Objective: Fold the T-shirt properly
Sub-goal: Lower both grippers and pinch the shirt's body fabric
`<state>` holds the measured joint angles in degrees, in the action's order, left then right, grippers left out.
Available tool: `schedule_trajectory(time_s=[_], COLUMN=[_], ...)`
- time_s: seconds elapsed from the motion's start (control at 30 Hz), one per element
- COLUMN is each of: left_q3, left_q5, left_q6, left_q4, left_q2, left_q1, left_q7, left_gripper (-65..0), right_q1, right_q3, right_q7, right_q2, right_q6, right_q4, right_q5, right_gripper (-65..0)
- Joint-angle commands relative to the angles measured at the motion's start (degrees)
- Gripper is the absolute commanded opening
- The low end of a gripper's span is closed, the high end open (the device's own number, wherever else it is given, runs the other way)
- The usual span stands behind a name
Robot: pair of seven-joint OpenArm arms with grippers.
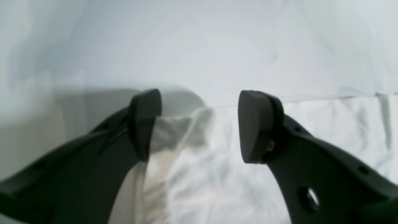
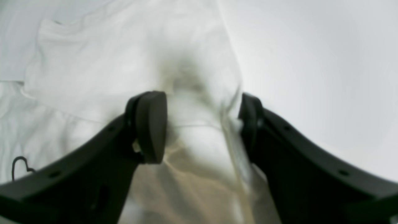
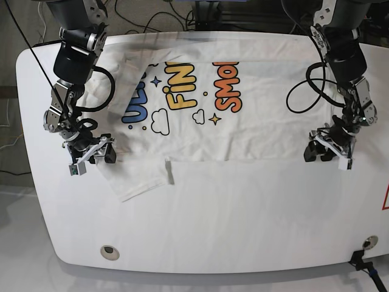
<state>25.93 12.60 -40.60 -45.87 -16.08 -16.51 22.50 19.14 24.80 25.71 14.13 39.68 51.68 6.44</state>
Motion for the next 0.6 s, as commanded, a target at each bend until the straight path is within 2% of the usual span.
schedule_trajectory(time_s=[0.0, 0.03, 0.1, 0.23, 0.27, 0.57], left_q3=[-0.2, -0.2, -0.2, -0.2, -0.2, -0.2], left_q5=[-2.9, -2.9, -3.0, -3.1, -3.1, -2.9], left_q6=[0.6, 0.6, 0.6, 0.6, 0.6, 0.6], left_q4=[0.2, 0.2, 0.2, 0.2, 0.2, 0.1], left_q2=[-0.3, -0.3, -0.4, -0.6, -0.6, -0.6], left_q1=[0.0, 0.0, 0.0, 0.0, 0.0, -0.1], left_q7=[4.4, 4.4, 4.4, 4.3, 4.4, 4.3], left_gripper=[-28.8, -30.1, -39.4, -60.0, -64.6, -65.0], right_q1=[0.4, 0.4, 0.4, 0.4, 0.4, 1.0], right_q3=[-0.1, -0.1, -0.2, -0.2, -0.2, -0.2], right_q7=[2.1, 2.1, 2.1, 2.0, 2.0, 1.9], right_q2=[0.5, 0.5, 0.5, 0.5, 0.5, 0.9], right_q6=[0.3, 0.3, 0.3, 0.3, 0.3, 0.3], right_q4=[0.3, 0.3, 0.3, 0.3, 0.3, 0.3], right_q5=[-0.7, -0.7, -0.7, -0.7, -0.7, -0.7], right_gripper=[-32.6, -32.8, -37.5, -61.1, -65.0, -65.0])
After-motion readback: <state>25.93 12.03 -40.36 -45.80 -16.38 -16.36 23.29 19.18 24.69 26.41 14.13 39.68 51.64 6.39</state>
